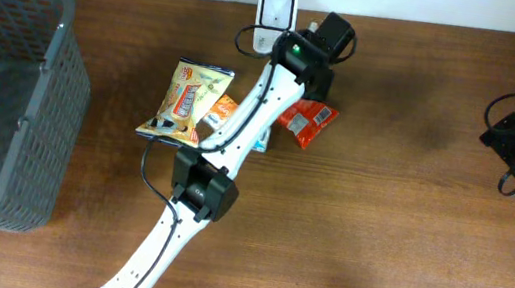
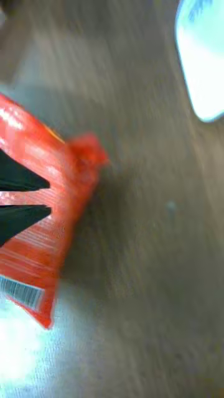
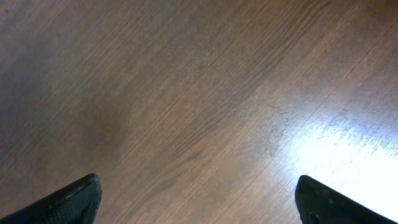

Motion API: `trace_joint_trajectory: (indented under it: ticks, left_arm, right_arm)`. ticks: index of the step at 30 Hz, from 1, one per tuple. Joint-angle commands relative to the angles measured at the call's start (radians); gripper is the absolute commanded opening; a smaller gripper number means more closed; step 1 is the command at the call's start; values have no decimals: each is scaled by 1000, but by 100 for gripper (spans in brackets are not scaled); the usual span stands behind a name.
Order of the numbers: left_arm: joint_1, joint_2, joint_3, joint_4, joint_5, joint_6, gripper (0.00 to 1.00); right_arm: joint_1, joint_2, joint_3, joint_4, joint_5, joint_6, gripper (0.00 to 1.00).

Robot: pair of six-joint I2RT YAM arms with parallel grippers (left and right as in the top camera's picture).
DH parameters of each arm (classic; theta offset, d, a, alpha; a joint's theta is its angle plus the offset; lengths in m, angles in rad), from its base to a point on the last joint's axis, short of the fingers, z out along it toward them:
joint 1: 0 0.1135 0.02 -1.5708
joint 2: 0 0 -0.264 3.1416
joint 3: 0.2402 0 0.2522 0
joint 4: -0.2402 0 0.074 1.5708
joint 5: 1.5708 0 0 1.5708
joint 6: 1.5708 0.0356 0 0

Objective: Scan the item barcode

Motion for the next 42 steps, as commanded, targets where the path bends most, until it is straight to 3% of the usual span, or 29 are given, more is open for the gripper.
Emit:
trace_joint_trajectory:
  ticks: [1, 4, 5, 6, 7, 9, 12, 14, 19, 23, 25, 30, 31, 34, 38, 42]
  left_arm:
    - [16, 91, -16, 47, 51, -9, 12]
    - [49, 64, 18, 35, 52, -6, 23]
    - [56, 32, 38, 24, 52, -6, 31]
    - [60, -17, 68, 2, 53, -6, 57]
    - [60, -64, 90, -35, 61, -6, 73]
    - [48, -133, 100, -167, 87, -5, 89]
    - [36, -118, 72, -361, 68, 83, 90]
    - [63, -121, 72, -361, -98, -2, 99]
    - [303, -282, 72, -361, 128, -19, 99]
    - [363, -282, 65, -348, -96, 28, 100]
    - [380, -277, 65, -314, -117, 29, 87]
    - [385, -268, 49, -340, -107, 28, 87]
    - [383, -268, 23, -338, -30, 29, 86]
    - [369, -266, -142, -288, 403, 145, 87]
    - [319, -266, -415, -74, 449, 156, 86]
    - [309, -266, -510, 26, 482, 156, 71]
  right_arm:
    - [-5, -8, 9, 0, 1, -1, 98]
    - [-5, -8, 9, 0, 1, -1, 98]
    - [-5, -8, 9, 0, 1, -1, 98]
    - [-6, -8, 9, 0, 1, -1, 98]
    - [-5, -8, 9, 0, 1, -1, 98]
    - [-5, -8, 9, 0, 1, -1, 98]
    - [-5, -8, 9, 0, 1, -1, 98]
    - [-5, -8, 9, 0, 2, -1, 98]
    - [-5, -8, 9, 0, 1, -1, 98]
    - [-5, -8, 9, 0, 1, -1, 98]
    - [-5, -8, 9, 0, 1, -1, 98]
    - [-5, -8, 9, 0, 1, -1, 98]
    - [-6, -8, 9, 0, 1, -1, 98]
    - [-5, -8, 9, 0, 1, -1, 98]
    - [-5, -8, 9, 0, 1, -1, 98]
    - [-5, -8, 9, 0, 2, -1, 99]
